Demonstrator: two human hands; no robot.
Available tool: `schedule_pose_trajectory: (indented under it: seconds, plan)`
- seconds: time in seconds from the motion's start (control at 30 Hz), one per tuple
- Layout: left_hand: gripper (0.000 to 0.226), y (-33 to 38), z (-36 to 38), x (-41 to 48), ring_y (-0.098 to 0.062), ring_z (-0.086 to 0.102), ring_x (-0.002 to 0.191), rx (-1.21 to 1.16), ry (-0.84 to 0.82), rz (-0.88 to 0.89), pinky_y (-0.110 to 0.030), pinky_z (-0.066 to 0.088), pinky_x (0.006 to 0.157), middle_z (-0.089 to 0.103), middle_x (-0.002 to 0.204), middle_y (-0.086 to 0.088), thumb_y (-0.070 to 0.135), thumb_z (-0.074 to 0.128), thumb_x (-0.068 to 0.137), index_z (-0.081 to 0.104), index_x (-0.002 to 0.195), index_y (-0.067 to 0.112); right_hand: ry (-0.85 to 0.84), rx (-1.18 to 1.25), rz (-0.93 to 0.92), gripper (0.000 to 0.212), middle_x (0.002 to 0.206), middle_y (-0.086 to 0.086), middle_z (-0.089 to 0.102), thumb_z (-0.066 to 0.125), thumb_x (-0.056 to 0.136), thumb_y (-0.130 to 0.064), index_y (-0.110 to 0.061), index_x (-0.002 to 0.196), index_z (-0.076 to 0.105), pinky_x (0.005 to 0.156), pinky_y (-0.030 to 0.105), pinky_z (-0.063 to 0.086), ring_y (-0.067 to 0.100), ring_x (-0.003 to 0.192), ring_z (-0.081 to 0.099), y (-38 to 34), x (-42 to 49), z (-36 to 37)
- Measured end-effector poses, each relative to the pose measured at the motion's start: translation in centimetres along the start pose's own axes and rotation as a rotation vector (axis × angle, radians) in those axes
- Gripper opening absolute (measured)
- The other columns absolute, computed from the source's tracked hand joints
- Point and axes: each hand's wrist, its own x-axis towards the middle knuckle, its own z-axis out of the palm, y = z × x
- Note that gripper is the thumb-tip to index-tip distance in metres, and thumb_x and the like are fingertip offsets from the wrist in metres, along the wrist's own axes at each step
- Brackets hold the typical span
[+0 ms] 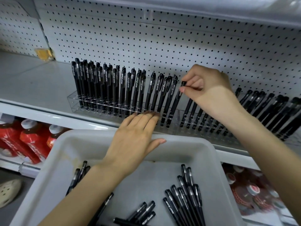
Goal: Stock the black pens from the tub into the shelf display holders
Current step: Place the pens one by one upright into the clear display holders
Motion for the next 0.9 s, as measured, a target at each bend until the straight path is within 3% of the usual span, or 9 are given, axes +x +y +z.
schedule_pose_trajectory:
  seconds: [0.1,0.23,0.4,0.5,0.63,0.77,0.9]
  plan:
    - [0.062,0.0,-0.1,0.1,-0.019,0.057,0.112,-0.012,-0.005,-0.005,-0.035,0.043,0.098,0.062,0.120,-0.003,0.055,0.032,0.089,0.058,0.122,0.010,0.006,-0.042,-0.013,0.016,0.085,-0.009,0.060,0.070,0.084,-0.018,-0.020,0.098,0.063,0.066,-0.003,0.038,-0.009,0.075,0.052,0.0,-0.1,-0.2]
    - [0.062,-0.1,-0.5,0.3,-0.020,0.056,0.113,-0.030,-0.053,0.024,-0.037,0.042,0.099,0.061,0.121,-0.005,0.056,0.033,0.091,0.055,0.125,0.009,-0.016,-0.108,-0.042,0.025,0.089,-0.008,0.060,0.068,0.086,-0.020,-0.020,0.110,0.061,0.074,0.012,0.041,-0.004,0.077,0.053,-0.4,-0.8,-1.0]
    - [0.070,-1.3,-3.8,-0.2,-0.022,0.035,0.134,-0.123,-0.168,-0.003,-0.042,0.016,0.114,0.040,0.145,-0.008,0.058,0.032,0.086,0.043,0.139,0.014,-0.032,-0.023,-0.032,0.015,0.084,-0.010,0.062,0.071,0.083,-0.022,-0.024,0.096,0.063,0.067,0.001,0.042,-0.006,0.074,0.056,-2.2,-3.8,-2.5]
    - [0.078,-2.5,-6.2,-2.7,-0.023,0.031,0.137,-0.203,-0.189,-0.119,-0.044,0.019,0.115,0.032,0.150,-0.005,0.066,0.026,0.082,0.038,0.142,0.018,-0.253,0.181,-0.030,0.011,0.077,-0.010,0.065,0.074,0.078,-0.020,-0.024,0.084,0.066,0.067,0.013,0.053,0.001,0.070,0.064,-3.0,-8.0,-1.4]
    - [0.078,-3.0,-8.4,-9.9,-0.020,0.024,0.139,-0.225,-0.228,-0.236,-0.048,0.019,0.115,0.028,0.153,-0.001,0.073,0.025,0.083,0.034,0.144,0.024,-0.623,0.255,-0.013,0.012,0.076,-0.002,0.070,0.078,0.073,-0.017,-0.016,0.081,0.070,0.067,0.022,0.052,0.009,0.069,0.065,-2.0,-14.3,2.4]
    - [0.083,-1.4,-9.4,-16.3,-0.017,0.024,0.141,-0.144,-0.298,-0.291,-0.045,0.008,0.116,0.033,0.151,-0.002,0.075,0.019,0.082,0.036,0.144,0.022,-0.722,0.207,0.035,0.012,0.071,-0.005,0.070,0.080,0.068,-0.028,-0.025,0.074,0.070,0.069,0.028,0.050,0.007,0.067,0.064,0.4,-18.3,5.5]
    - [0.077,-0.4,-9.2,-18.4,-0.023,0.032,0.138,0.035,-0.354,-0.274,-0.048,0.011,0.114,0.041,0.146,-0.006,0.068,0.022,0.088,0.042,0.141,0.016,-0.830,0.136,0.100,0.019,0.071,-0.011,0.065,0.079,0.065,-0.043,-0.035,0.074,0.064,0.069,0.024,0.048,0.004,0.067,0.060,0.9,-20.1,6.7]
